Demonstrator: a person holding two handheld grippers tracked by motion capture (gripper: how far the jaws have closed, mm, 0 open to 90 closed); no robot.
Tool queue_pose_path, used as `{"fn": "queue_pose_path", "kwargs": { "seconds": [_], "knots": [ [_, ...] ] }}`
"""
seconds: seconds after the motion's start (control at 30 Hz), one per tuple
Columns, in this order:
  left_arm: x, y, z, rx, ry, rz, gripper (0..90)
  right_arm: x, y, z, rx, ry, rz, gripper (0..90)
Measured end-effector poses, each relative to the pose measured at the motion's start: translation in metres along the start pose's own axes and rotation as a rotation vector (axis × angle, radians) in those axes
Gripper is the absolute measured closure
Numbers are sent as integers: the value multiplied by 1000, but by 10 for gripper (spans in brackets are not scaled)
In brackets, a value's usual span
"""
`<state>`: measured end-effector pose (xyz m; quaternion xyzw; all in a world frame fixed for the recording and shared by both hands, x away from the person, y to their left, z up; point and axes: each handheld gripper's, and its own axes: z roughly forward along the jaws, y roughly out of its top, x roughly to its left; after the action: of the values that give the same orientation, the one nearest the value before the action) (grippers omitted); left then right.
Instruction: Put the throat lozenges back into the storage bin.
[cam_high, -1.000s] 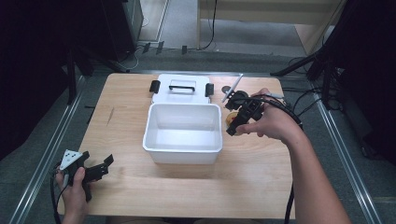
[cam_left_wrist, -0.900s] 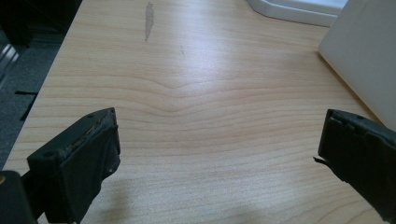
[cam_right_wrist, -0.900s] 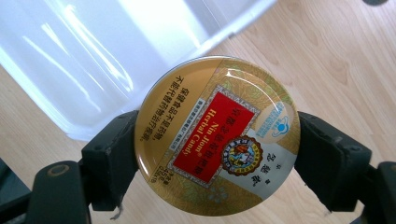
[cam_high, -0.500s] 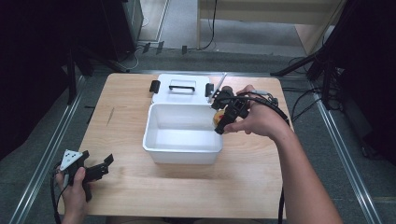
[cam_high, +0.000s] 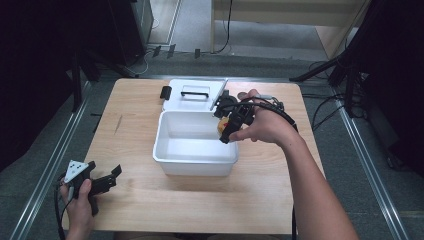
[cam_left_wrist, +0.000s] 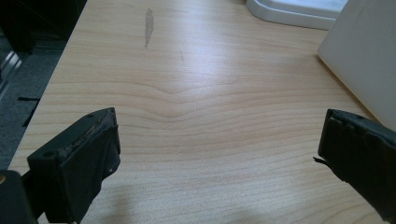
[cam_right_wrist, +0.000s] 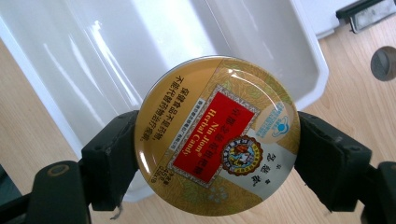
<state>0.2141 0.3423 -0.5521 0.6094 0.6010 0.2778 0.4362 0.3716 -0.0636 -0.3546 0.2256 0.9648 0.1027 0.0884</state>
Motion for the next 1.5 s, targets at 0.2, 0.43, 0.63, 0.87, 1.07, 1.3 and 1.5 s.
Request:
{"fn": "queue_pose_path", "kwargs": {
  "seconds": [0.2, 0.43, 0.63, 0.87, 1.07, 1.3, 1.5],
  "knots": [
    [0, 0, 0, 0, -1, -1, 0, 3, 7, 7, 4, 7, -31, 202],
    [0, 0, 0, 0, -1, -2, 0, 6, 8, 21, 15, 6, -112, 201],
    [0, 0, 0, -1, -1, -3, 0, 6, 8, 30, 7, 2, -132, 201],
    [0, 0, 0, -3, -3, -4, 0, 7, 7, 45, 16, 18, -154, 200],
    [0, 0, 0, -1, -3, -6, 0, 6, 5, 54, 21, 26, -156, 200],
    [0, 0, 0, 0, -3, -4, 0, 6, 3, 65, 26, 34, -155, 200],
    [0, 0, 0, 1, -5, -3, 0, 9, 5, 76, 64, 27, -192, 200]
  ]
}}
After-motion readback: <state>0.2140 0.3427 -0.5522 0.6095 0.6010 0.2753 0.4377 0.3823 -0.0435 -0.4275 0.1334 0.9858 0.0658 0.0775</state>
